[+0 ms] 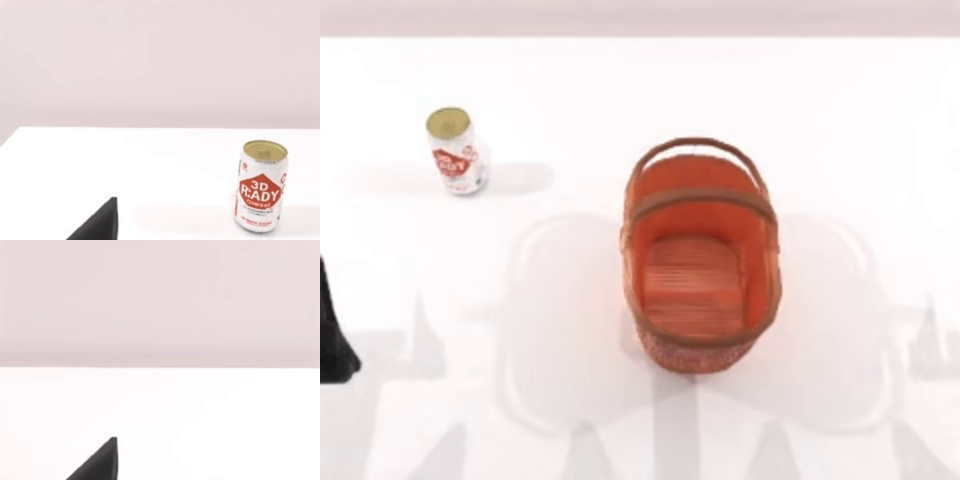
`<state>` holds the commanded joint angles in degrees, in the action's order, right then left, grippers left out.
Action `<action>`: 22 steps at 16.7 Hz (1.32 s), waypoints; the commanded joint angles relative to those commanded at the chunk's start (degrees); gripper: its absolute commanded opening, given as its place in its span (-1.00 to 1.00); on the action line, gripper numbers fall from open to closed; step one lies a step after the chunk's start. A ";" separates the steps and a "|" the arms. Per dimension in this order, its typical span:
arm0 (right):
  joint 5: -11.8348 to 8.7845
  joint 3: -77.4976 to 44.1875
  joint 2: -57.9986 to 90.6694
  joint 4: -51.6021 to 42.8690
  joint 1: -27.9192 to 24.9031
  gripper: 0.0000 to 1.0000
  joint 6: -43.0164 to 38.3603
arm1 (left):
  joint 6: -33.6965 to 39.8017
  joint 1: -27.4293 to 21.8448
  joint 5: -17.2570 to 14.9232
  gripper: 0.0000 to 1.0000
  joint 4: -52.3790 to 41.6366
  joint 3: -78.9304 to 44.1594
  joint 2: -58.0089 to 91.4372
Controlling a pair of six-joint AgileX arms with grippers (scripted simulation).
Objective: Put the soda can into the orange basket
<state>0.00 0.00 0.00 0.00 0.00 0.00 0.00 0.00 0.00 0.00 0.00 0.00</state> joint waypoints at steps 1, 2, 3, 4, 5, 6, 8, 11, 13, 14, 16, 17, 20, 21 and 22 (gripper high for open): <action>0.00 0.00 0.00 0.00 0.00 1.00 0.00 | 0.00 0.00 0.00 1.00 0.00 0.00 0.00; 0.00 0.00 0.00 0.00 0.00 1.00 0.00 | 0.00 0.00 0.00 1.00 0.00 0.00 0.00; 0.00 0.00 0.00 0.00 0.00 1.00 0.00 | -0.14 -0.06 -0.05 1.00 -0.28 -0.49 0.50; 0.00 0.00 0.00 0.00 0.00 1.00 0.00 | -0.43 -0.18 -0.15 1.00 -0.85 -1.48 1.52; 0.00 0.00 0.00 0.00 0.00 1.00 0.00 | -0.88 -0.35 -0.28 1.00 -1.72 -2.98 3.08; 0.00 0.00 0.00 0.00 0.00 1.00 0.00 | -1.49 -0.56 -0.44 1.00 -2.92 -5.01 5.20; 0.00 0.00 0.00 0.00 0.00 1.00 0.00 | -3.19 -1.04 -0.79 1.00 -6.25 -10.61 11.07; 0.00 0.00 0.00 0.00 0.00 1.00 0.00 | -6.60 -1.86 -1.34 1.00 -12.98 -21.90 22.87; 0.00 0.00 0.00 0.00 0.00 1.00 0.00 | -9.37 -2.45 -1.72 1.00 -18.45 -31.15 32.46; 0.00 0.00 0.00 0.00 0.00 1.00 0.00 | -10.85 -2.75 -1.91 1.00 -21.39 -36.15 37.62; 0.00 0.00 0.00 0.00 0.00 1.00 0.00 | -13.98 -3.35 -2.29 1.00 -27.60 -46.83 48.57; 0.00 0.00 0.00 0.00 0.00 1.00 0.00 | -15.60 -3.65 -2.48 1.00 -30.84 -52.44 54.28; 0.00 0.00 0.00 0.00 0.00 1.00 0.00 | -20.56 -4.52 -3.01 1.00 -40.78 -69.84 71.88; 0.00 0.00 0.00 0.00 0.00 1.00 0.00 | -22.21 -4.79 -3.17 1.00 -44.12 -75.73 77.80; 0.00 0.00 0.00 0.00 0.00 1.00 0.00 | -23.84 -5.05 -3.32 1.00 -47.44 -81.59 83.68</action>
<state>0.00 0.00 0.00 0.00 0.00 0.00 -23.84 -5.05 -3.32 -47.44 -81.59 83.68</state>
